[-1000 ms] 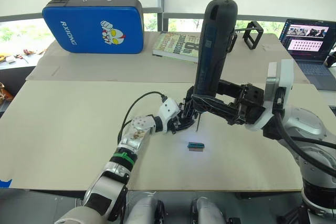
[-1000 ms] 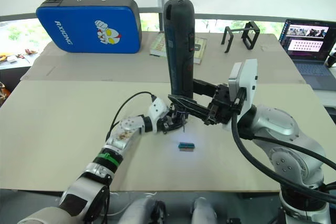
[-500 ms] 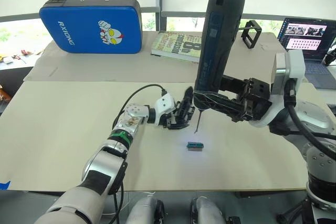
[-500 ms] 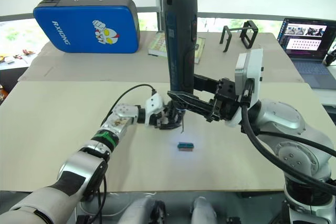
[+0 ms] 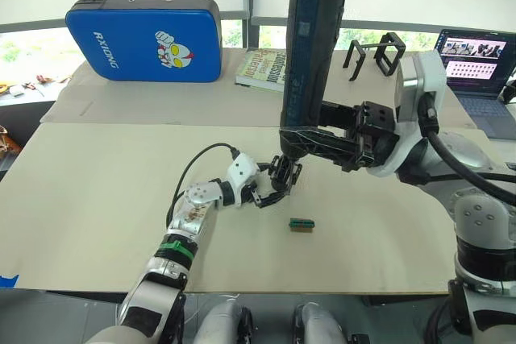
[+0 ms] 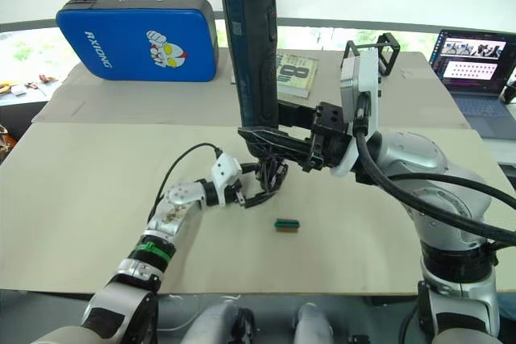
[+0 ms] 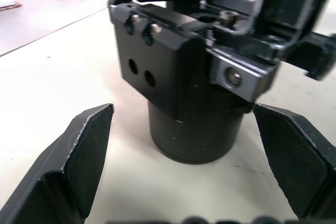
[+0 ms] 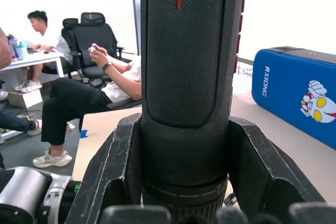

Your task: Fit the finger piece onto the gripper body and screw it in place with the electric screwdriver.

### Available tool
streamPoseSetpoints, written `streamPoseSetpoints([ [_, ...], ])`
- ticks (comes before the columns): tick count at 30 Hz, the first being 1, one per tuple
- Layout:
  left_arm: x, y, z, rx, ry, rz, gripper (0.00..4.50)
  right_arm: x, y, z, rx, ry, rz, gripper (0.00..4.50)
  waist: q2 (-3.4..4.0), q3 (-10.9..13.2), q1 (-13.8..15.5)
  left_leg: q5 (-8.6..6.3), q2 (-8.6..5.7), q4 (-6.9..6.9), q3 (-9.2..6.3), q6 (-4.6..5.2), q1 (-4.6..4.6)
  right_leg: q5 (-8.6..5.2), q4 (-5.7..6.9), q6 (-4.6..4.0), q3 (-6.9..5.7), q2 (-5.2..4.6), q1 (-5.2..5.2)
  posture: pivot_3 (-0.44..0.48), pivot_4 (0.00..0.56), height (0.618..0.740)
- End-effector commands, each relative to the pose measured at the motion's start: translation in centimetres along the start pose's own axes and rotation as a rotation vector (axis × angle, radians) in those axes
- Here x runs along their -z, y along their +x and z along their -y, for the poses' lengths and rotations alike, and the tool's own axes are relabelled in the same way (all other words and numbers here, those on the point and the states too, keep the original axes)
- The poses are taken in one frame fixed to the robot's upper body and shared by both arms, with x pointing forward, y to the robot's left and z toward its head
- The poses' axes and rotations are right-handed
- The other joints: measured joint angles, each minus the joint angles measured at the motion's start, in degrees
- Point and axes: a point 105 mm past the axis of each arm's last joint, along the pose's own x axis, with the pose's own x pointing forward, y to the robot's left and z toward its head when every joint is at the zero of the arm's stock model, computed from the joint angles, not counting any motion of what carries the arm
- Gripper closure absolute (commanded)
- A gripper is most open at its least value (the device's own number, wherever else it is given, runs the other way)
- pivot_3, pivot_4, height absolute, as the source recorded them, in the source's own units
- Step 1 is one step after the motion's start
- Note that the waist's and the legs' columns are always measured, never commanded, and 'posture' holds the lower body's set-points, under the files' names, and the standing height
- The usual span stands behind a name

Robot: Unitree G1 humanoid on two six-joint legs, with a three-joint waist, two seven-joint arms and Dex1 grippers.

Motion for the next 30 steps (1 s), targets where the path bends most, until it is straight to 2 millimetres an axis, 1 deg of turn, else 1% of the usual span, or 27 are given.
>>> streamPoseSetpoints([
  [1, -0.8, 0.4, 0.3, -0.014, -0.014, 0.034, 0.00, -1.4, 0.6, -0.2, -0.038, -0.055, 0.042, 2.64, 0.00, 0.00, 0.01, 0.00, 0.00, 0.00, 0.00, 0.00, 0.00, 0.00, 0.00, 0.00, -0.01, 0.01, -0.01, 0.000, 0.150, 0.740],
  [9, -0.6, 0.6, 0.7, -0.015, -0.015, 0.035, 0.00, -1.0, 1.9, 0.5, -0.052, -0.092, 0.043, 2.64, 0.00, 0.00, -0.06, 0.00, -0.01, -0.01, 0.02, 0.00, 0.00, 0.00, 0.01, 0.00, -0.04, 0.02, 0.01, 0.000, 0.150, 0.740],
  [11, -0.6, 0.5, 0.9, -0.005, -0.011, 0.037, 0.54, -0.8, 2.2, 0.6, -0.053, -0.102, 0.039, 2.64, 0.00, 0.00, -0.07, 0.01, -0.03, -0.02, 0.02, 0.00, 0.00, 0.00, 0.01, 0.01, -0.04, 0.02, 0.01, 0.000, 0.150, 0.740],
  [12, -0.5, 0.5, 0.9, -0.002, -0.009, 0.036, 0.89, -0.7, 2.3, 0.6, -0.053, -0.106, 0.038, 2.64, 0.01, 0.00, -0.09, 0.01, -0.03, -0.02, 0.02, 0.00, 0.00, 0.00, 0.01, 0.01, -0.04, 0.02, 0.00, 0.000, 0.150, 0.740],
  [13, -0.5, 0.5, 1.0, 0.001, -0.008, 0.035, 1.27, -0.7, 2.3, 0.7, -0.053, -0.110, 0.038, 2.64, 0.01, 0.00, -0.08, 0.01, -0.03, -0.02, 0.02, 0.00, 0.00, 0.00, 0.02, 0.01, -0.04, 0.02, 0.00, 0.000, 0.150, 0.740],
  [14, -0.4, 0.4, 0.9, 0.001, -0.008, 0.033, 1.80, -0.6, 2.5, 0.8, -0.051, -0.116, 0.037, 2.64, 0.00, 0.00, -0.10, 0.01, -0.03, -0.02, 0.03, -0.01, 0.00, 0.00, 0.02, 0.01, -0.04, 0.03, 0.00, 0.000, 0.150, 0.740],
  [15, -0.4, 0.3, 0.9, 0.001, -0.007, 0.032, 2.22, -0.6, 2.6, 0.9, -0.047, -0.121, 0.035, 2.64, 0.01, 0.00, -0.14, 0.01, -0.02, -0.02, 0.03, -0.01, 0.00, 0.00, 0.02, 0.01, -0.04, 0.03, 0.00, 0.000, 0.150, 0.740],
  [30, -0.3, 0.1, 0.9, 0.004, -0.002, 0.032, 2.23, -0.2, 4.0, 1.7, -0.039, -0.173, 0.036, 2.64, 0.02, -0.01, -0.33, 0.02, -0.02, -0.04, 0.04, -0.02, 0.01, 0.00, 0.01, 0.01, -0.04, 0.07, -0.01, 0.000, 0.150, 0.740],
])
